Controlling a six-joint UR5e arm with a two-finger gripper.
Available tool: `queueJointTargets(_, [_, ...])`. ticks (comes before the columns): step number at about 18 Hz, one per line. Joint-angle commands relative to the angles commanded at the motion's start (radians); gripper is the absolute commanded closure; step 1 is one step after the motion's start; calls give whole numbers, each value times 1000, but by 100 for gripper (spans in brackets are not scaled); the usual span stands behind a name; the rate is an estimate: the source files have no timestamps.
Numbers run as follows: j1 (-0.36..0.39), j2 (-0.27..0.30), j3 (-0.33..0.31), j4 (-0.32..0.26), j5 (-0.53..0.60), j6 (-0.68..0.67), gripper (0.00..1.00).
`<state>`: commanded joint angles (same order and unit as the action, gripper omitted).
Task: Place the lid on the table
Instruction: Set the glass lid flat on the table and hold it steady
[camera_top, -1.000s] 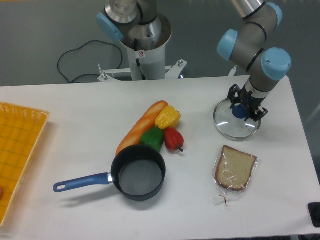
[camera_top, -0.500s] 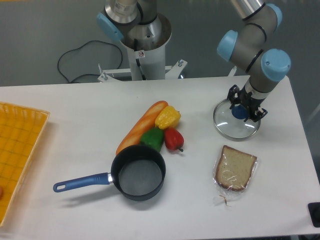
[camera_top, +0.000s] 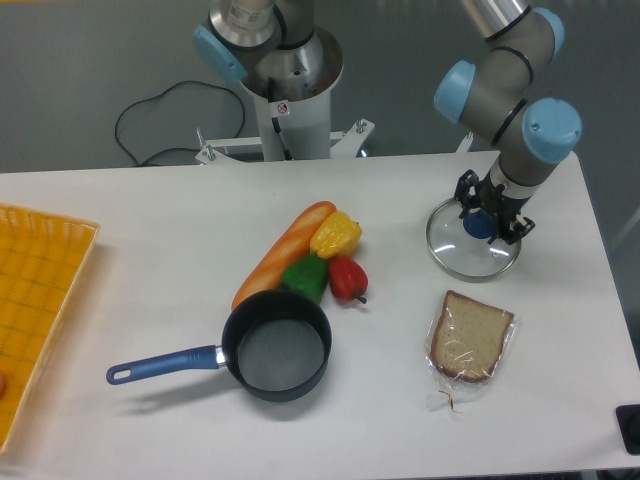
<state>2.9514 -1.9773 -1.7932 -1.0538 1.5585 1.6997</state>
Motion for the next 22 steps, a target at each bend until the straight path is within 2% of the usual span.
queueJointTargets(7, [0,-2,0,0,2,0,42])
queueJointTargets(9, [2,-2,0,0,2,0,37])
queueJointTargets(22, [2,-5,0,0,2,0,30])
